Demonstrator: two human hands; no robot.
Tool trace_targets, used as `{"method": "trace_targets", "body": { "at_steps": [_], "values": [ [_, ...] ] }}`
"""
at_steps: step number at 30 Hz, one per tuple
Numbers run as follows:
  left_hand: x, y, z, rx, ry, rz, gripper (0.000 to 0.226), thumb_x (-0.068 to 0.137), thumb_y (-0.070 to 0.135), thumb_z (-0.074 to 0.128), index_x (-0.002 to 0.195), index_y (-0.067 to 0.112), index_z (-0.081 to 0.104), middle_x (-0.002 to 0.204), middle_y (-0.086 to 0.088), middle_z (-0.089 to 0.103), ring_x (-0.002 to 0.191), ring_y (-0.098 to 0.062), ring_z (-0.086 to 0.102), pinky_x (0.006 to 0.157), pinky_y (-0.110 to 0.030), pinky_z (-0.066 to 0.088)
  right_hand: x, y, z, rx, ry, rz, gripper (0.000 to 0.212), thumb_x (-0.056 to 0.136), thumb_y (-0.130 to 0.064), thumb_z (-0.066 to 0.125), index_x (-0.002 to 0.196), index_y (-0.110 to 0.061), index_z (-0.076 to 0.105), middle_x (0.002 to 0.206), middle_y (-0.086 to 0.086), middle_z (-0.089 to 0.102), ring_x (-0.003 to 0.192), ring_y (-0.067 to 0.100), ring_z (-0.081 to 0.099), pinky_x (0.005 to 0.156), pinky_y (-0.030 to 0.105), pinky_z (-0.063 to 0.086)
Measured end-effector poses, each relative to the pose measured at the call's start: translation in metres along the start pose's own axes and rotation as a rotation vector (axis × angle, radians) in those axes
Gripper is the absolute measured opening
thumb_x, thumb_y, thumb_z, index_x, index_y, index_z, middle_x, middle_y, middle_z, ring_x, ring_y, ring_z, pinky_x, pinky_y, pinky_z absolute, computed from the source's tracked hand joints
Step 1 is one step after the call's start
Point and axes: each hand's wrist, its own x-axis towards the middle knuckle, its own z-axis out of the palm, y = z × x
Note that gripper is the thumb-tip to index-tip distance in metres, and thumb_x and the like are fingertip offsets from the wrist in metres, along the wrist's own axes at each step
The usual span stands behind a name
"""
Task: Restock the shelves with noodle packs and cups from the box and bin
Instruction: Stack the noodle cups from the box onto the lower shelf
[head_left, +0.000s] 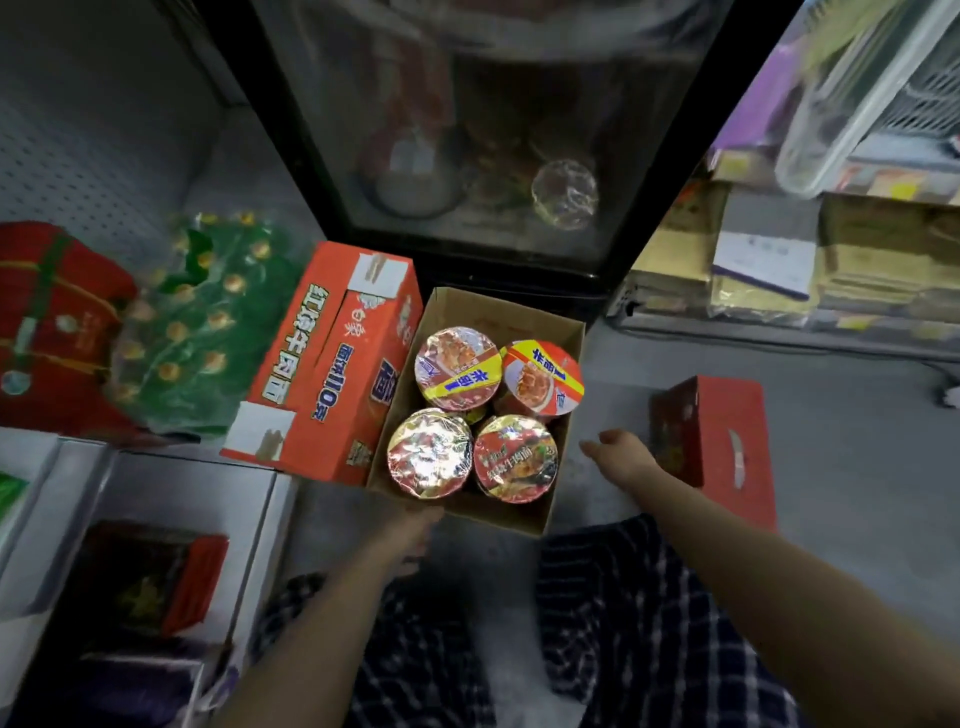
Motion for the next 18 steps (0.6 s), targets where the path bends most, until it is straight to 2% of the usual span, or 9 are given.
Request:
{"method": "trace_targets", "body": {
  "at_steps": [2, 3, 5, 7, 10, 12, 14, 16, 18],
  "values": [
    [0.044, -0.011, 0.005, -0.023, 0.022, -0.041, 0.042, 0.09, 0.04, 0.069, 0.119, 0.011, 0.059, 0.12, -0.01, 0.062, 0.103, -0.022, 0.059, 0.087, -0.037, 0.047, 0.04, 0.009, 0.02, 0.009, 0.006, 0.042, 0.057, 0.097, -0.031, 0.057, 0.143, -0.001, 0.041, 0.14, 0.016, 0.05, 0.121, 0.031, 0.053, 0.085, 0.033, 0.044],
    [0.063, -0.015, 0.008, -0.046, 0.017, -0.052, 0.048, 0.086, 0.042, 0.072, 0.119, 0.011, 0.058, 0.12, -0.011, 0.062, 0.105, -0.024, 0.06, 0.085, -0.038, 0.051, 0.06, 0.013, 0.03, 0.024, -0.002, 0.059, 0.053, 0.095, -0.031, 0.06, 0.136, -0.001, 0.048, 0.13, 0.016, 0.056, 0.11, 0.03, 0.057, 0.077, 0.032, 0.046],
    [0.102, -0.026, 0.017, -0.137, -0.046, -0.076, 0.058, 0.081, 0.046, 0.076, 0.124, 0.012, 0.055, 0.122, -0.013, 0.06, 0.108, -0.027, 0.059, 0.08, -0.038, 0.054, 0.1, 0.02, 0.049, 0.115, -0.035, 0.084, 0.039, 0.087, -0.031, 0.067, 0.111, -0.001, 0.057, 0.101, 0.016, 0.058, 0.083, 0.025, 0.054, 0.062, 0.029, 0.041],
    [0.141, -0.035, 0.029, -0.253, -0.082, -0.085, 0.066, 0.081, 0.047, 0.075, 0.131, 0.011, 0.052, 0.128, -0.015, 0.057, 0.111, -0.029, 0.058, 0.072, -0.037, 0.054, 0.137, 0.024, 0.067, 0.237, -0.052, 0.094, 0.027, 0.083, -0.025, 0.07, 0.093, -0.003, 0.058, 0.086, 0.013, 0.056, 0.073, 0.022, 0.049, 0.061, 0.031, 0.039],
    [0.185, -0.045, 0.053, -0.435, -0.038, -0.031, 0.052, 0.091, 0.038, 0.067, 0.131, 0.008, 0.051, 0.123, -0.019, 0.061, 0.102, -0.032, 0.062, 0.063, -0.037, 0.055, 0.173, 0.031, 0.092, 0.316, -0.015, 0.081, 0.019, 0.085, -0.017, 0.068, 0.089, -0.001, 0.058, 0.08, 0.014, 0.06, 0.071, 0.026, 0.056, 0.067, 0.039, 0.05],
    [0.195, -0.046, 0.061, -0.584, -0.034, -0.007, 0.034, 0.097, 0.019, 0.059, 0.126, 0.003, 0.054, 0.11, -0.021, 0.065, 0.094, -0.033, 0.064, 0.058, -0.037, 0.057, 0.182, 0.035, 0.101, 0.253, 0.08, 0.053, 0.021, 0.087, -0.017, 0.067, 0.082, -0.001, 0.055, 0.075, 0.013, 0.058, 0.069, 0.029, 0.058, 0.064, 0.038, 0.051],
    [0.193, -0.045, 0.06, -0.64, -0.04, 0.014, 0.028, 0.097, 0.005, 0.052, 0.124, 0.0, 0.055, 0.11, -0.023, 0.067, 0.098, -0.034, 0.065, 0.061, -0.038, 0.058, 0.179, 0.036, 0.102, 0.2, 0.168, 0.032, 0.023, 0.086, -0.015, 0.067, 0.073, -0.003, 0.053, 0.07, 0.01, 0.056, 0.072, 0.033, 0.061, 0.066, 0.042, 0.054],
    [0.179, -0.048, 0.053, -0.672, -0.066, 0.022, 0.028, 0.096, 0.0, 0.05, 0.123, 0.0, 0.055, 0.114, -0.024, 0.067, 0.105, -0.035, 0.064, 0.068, -0.041, 0.059, 0.165, 0.038, 0.1, 0.18, 0.215, 0.038, 0.023, 0.085, -0.009, 0.062, 0.065, -0.006, 0.05, 0.067, 0.011, 0.054, 0.075, 0.036, 0.063, 0.068, 0.046, 0.056],
    [0.153, -0.049, 0.05, -0.67, -0.082, 0.029, 0.027, 0.095, -0.004, 0.051, 0.12, 0.001, 0.056, 0.113, -0.023, 0.067, 0.106, -0.035, 0.064, 0.075, -0.043, 0.06, 0.141, 0.041, 0.092, 0.182, 0.236, 0.059, 0.025, 0.085, -0.004, 0.056, 0.061, -0.006, 0.049, 0.063, 0.011, 0.053, 0.066, 0.034, 0.059, 0.056, 0.04, 0.051]
  ]
}}
